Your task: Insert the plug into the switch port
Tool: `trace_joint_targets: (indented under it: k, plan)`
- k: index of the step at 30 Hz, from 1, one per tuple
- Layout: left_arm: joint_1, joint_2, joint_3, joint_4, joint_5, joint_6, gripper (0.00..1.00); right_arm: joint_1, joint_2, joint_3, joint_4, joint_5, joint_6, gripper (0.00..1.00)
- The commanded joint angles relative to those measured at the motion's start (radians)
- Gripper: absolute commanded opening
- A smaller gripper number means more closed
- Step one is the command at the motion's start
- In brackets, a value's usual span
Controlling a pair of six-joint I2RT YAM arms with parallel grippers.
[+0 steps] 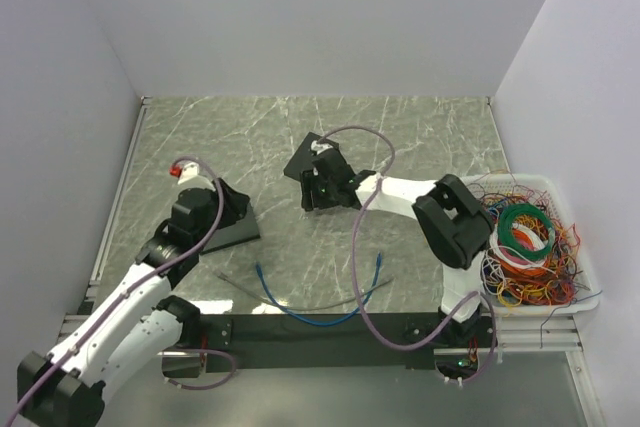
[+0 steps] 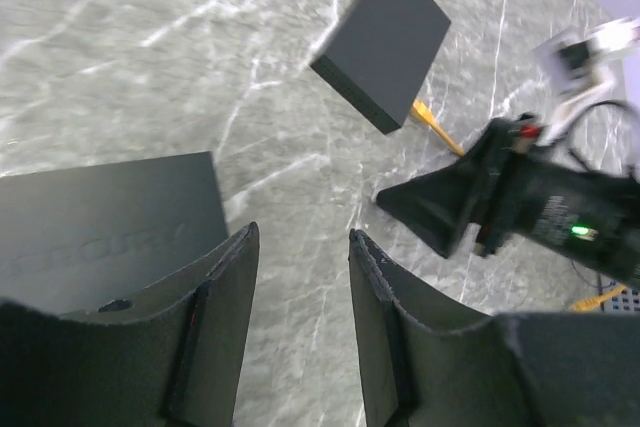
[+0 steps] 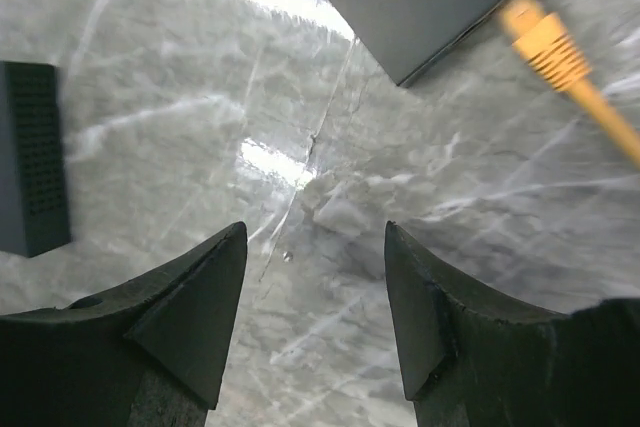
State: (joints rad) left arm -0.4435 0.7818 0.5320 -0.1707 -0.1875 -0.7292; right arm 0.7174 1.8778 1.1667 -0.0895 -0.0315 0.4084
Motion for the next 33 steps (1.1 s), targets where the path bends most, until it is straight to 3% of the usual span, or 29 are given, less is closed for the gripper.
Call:
trace_joint_targets:
  k: [1,11,23,26,27,30,33]
  plan:
    - [-0.012,-0.087,-0.016,-0.096,-0.075,-0.036,0.48,-0.012,0.069,0.089,0.01,0.03,0.024,0.64]
    - [-0.014,-0.167,-0.093,-0.092,-0.112,-0.058,0.47,-0.036,0.282,0.375,-0.165,0.139,-0.005,0.64]
    - [-0.014,-0.173,-0.086,-0.141,-0.17,-0.114,0.47,-0.141,0.518,0.925,-0.406,0.153,-0.029,0.65]
    - [-0.012,-0.184,-0.069,-0.222,-0.289,-0.209,0.48,-0.124,0.413,0.788,-0.32,0.085,-0.049,0.65]
    - [-0.012,-0.185,-0.063,-0.26,-0.32,-0.237,0.48,-0.102,0.317,0.639,-0.282,0.073,-0.049,0.66]
    - [-0.012,-0.19,-0.056,-0.27,-0.377,-0.288,0.56,-0.059,0.126,0.355,-0.146,0.004,-0.062,0.67]
    - [-0.005,-0.17,-0.044,-0.338,-0.45,-0.363,0.7,-0.024,-0.035,0.138,-0.049,-0.057,-0.034,0.67]
